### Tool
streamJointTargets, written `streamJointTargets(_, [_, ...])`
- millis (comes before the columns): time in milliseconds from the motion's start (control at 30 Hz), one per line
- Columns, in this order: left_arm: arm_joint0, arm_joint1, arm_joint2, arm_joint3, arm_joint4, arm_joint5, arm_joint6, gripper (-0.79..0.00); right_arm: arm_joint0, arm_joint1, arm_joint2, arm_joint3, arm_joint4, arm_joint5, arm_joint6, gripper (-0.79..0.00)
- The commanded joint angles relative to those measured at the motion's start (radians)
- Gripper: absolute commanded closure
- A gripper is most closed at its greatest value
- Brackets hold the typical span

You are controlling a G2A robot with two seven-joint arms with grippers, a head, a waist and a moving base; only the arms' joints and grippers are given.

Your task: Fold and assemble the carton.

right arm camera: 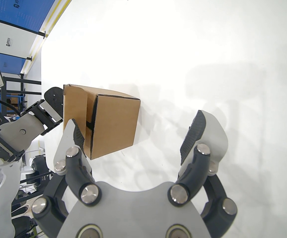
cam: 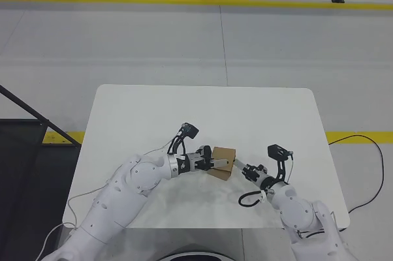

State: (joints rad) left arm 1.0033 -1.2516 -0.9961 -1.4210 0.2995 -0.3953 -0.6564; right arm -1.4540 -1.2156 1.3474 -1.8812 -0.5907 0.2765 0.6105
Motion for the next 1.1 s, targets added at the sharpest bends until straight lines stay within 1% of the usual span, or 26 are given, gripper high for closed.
streamJointTargets(0, [0.0, 0.0, 0.001, 0.0, 0.001, -0.001, 0.002, -0.785, -0.004, 0.0, 0.003, -0.002, 0.004, 0.0, -0.006, -0.785])
streamJointTargets(400, [-0.001, 0.0, 0.01, -0.003, 0.014, 0.012, -0.007, -0.785, 0.003, 0.001, -0.006, 0.002, -0.002, 0.002, 0.006, -0.785])
streamJointTargets(867, [-0.006, -0.003, 0.021, 0.004, 0.043, 0.063, 0.01, -0.782, 0.004, 0.003, -0.007, 0.007, -0.001, -0.002, 0.004, -0.785])
streamJointTargets(933, [-0.007, -0.004, 0.022, 0.006, 0.045, 0.073, 0.01, -0.754, 0.005, 0.003, -0.008, 0.008, -0.001, -0.003, 0.003, -0.785])
streamJointTargets(967, [-0.008, -0.004, 0.023, 0.007, 0.048, 0.076, 0.009, -0.714, 0.005, 0.003, -0.009, 0.008, -0.002, -0.003, 0.003, -0.785])
streamJointTargets(1000, [-0.009, -0.004, 0.024, 0.007, 0.051, 0.08, 0.008, -0.653, 0.006, 0.003, -0.01, 0.008, -0.003, -0.003, 0.004, -0.785])
streamJointTargets(1033, [-0.01, -0.005, 0.025, 0.008, 0.052, 0.082, 0.009, -0.616, 0.006, 0.003, -0.01, 0.008, -0.003, -0.003, 0.004, -0.785])
streamJointTargets(1067, [-0.011, -0.005, 0.026, 0.009, 0.053, 0.083, 0.01, -0.542, 0.007, 0.003, -0.01, 0.008, -0.003, -0.002, 0.004, -0.785])
